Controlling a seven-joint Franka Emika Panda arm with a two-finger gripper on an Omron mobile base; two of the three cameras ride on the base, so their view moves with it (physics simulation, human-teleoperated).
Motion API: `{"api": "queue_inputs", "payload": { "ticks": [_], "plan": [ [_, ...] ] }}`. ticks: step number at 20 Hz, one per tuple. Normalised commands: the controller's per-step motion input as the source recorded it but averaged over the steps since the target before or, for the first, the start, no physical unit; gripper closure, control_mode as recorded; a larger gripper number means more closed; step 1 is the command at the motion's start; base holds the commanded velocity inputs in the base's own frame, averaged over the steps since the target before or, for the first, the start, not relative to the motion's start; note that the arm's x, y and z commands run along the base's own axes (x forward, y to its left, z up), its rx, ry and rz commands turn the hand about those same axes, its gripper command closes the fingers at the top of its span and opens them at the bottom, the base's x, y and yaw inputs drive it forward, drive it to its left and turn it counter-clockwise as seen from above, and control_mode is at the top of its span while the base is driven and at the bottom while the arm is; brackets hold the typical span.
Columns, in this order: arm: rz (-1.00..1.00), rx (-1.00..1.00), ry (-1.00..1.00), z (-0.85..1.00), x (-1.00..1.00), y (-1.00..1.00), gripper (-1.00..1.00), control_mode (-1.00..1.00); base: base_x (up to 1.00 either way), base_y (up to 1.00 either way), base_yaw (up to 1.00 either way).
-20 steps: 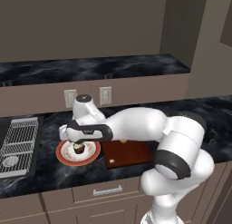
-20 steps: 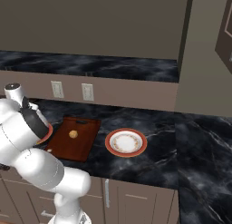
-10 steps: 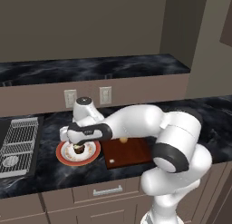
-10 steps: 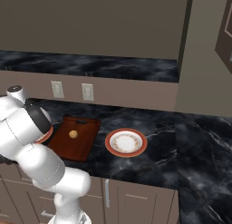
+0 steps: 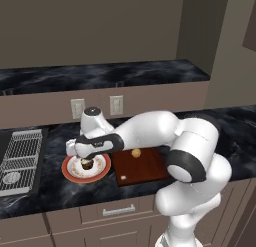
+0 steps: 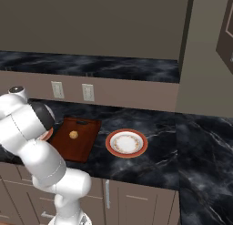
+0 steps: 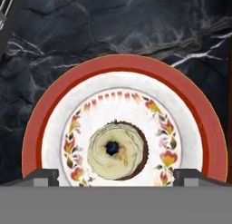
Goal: Move the dessert items from the plates to the tray.
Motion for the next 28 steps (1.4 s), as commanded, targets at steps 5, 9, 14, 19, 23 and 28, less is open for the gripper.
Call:
{"api": "queue_inputs", "payload": {
  "ticks": [5, 9, 14, 19, 23, 28],
  "plan": [
    [0.00, 0.00, 0.00, -0.30, 0.00, 0.03, -1.00, -1.00, 0.00, 0.00, 0.00],
    [0.00, 0.00, 0.00, -0.32, 0.00, 0.04, -1.00, -1.00, 0.00, 0.00, 0.00],
    [0.00, 0.00, 0.00, -0.25, 0.00, 0.06, -1.00, -1.00, 0.00, 0.00, 0.00],
    [0.00, 0.00, 0.00, -0.10, 0.07, 0.05, -1.00, -1.00, 0.00, 0.00, 0.00],
    [0.00, 0.00, 0.00, 0.00, 0.07, 0.04, -1.00, -1.00, 0.00, 0.00, 0.00],
    [0.00, 0.00, 0.00, 0.00, 0.00, 0.04, -1.00, -1.00, 0.00, 0.00, 0.00]
  ]
}}
